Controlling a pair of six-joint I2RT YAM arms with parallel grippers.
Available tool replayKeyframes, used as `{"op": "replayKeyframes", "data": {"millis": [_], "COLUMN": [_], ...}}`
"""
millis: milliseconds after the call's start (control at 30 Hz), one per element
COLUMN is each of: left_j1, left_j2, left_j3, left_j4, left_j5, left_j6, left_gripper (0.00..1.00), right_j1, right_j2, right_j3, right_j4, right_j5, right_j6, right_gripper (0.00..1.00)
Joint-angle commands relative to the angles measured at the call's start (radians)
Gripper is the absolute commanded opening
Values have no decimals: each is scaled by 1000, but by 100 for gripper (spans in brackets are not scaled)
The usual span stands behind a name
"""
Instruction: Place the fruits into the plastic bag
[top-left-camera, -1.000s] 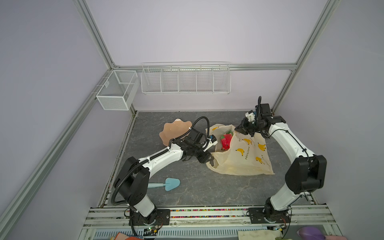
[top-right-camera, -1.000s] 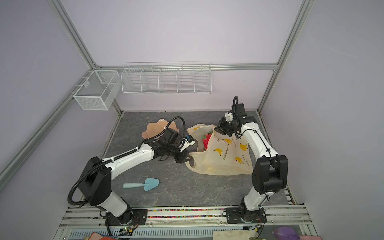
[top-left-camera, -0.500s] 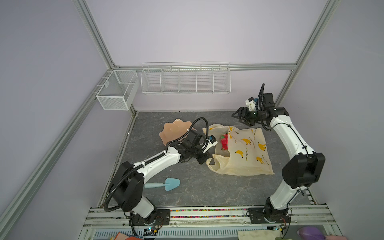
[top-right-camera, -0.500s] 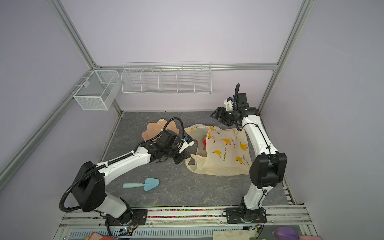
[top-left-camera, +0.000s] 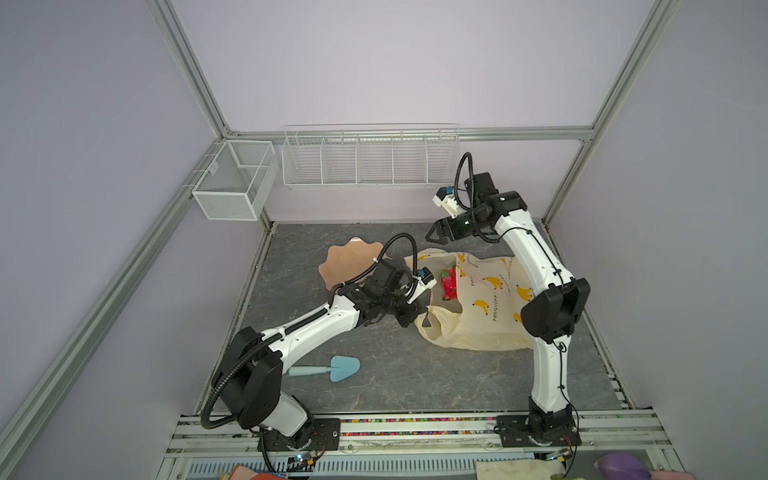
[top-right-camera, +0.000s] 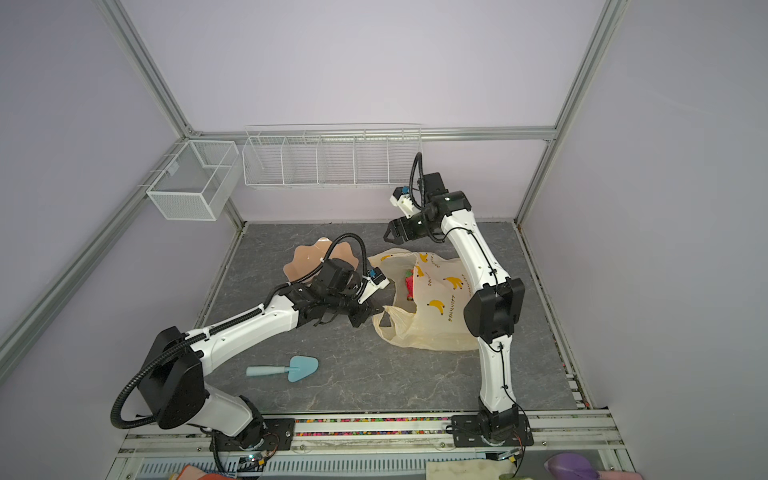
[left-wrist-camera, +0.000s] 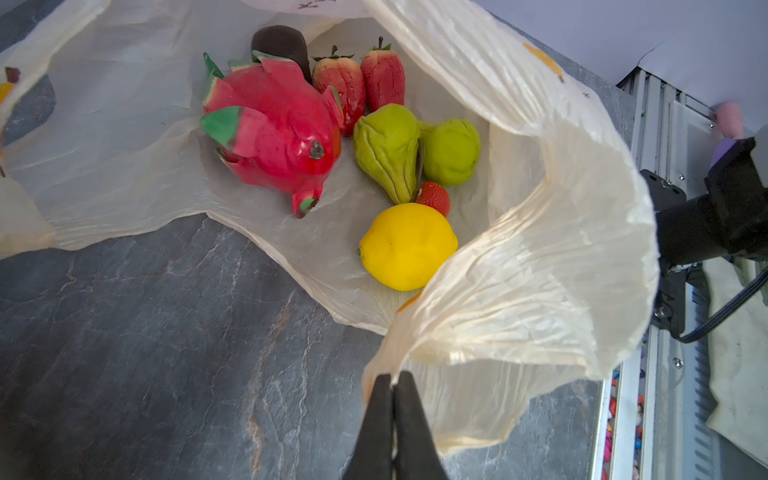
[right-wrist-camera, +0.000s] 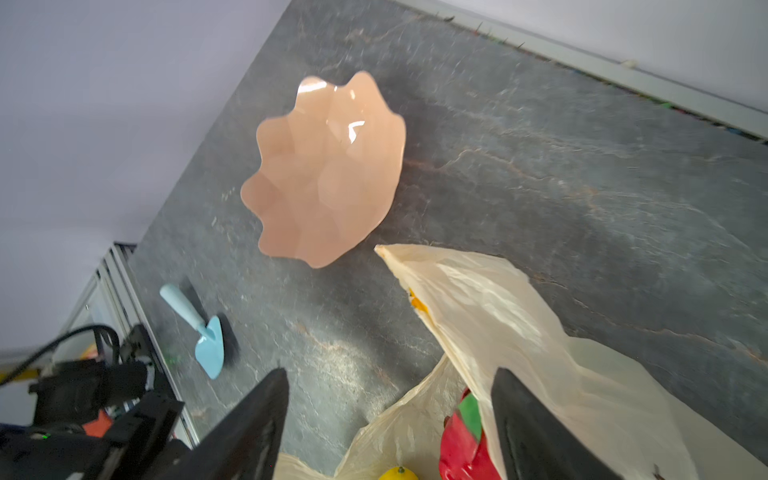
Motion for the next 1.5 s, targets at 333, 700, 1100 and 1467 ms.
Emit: {"op": "replayKeyframes", "data": {"millis": [333,700,1100,1467], "left_j1": [-11,-14,-14,-12], "left_j2": [-38,-41,-41,1], "left_j3": [-1,0,5,65], "left_j4": [10,16,-7,-58], "left_j5": [-12,-8,2,-33], "left_j6": [-32,-31,-15,-79], "left_gripper": [0,0,0,0], "right_j1": [126,169,203,214], "right_j2": [63,95,166,210], "right_j3": [-47,-67,-67,-41], "right_j4": [13,50,118,214], "right_j5": [320,403,549,750], "right_j6": [-302,-381,-405,-275], "right_gripper": [78,79,78,7]}}
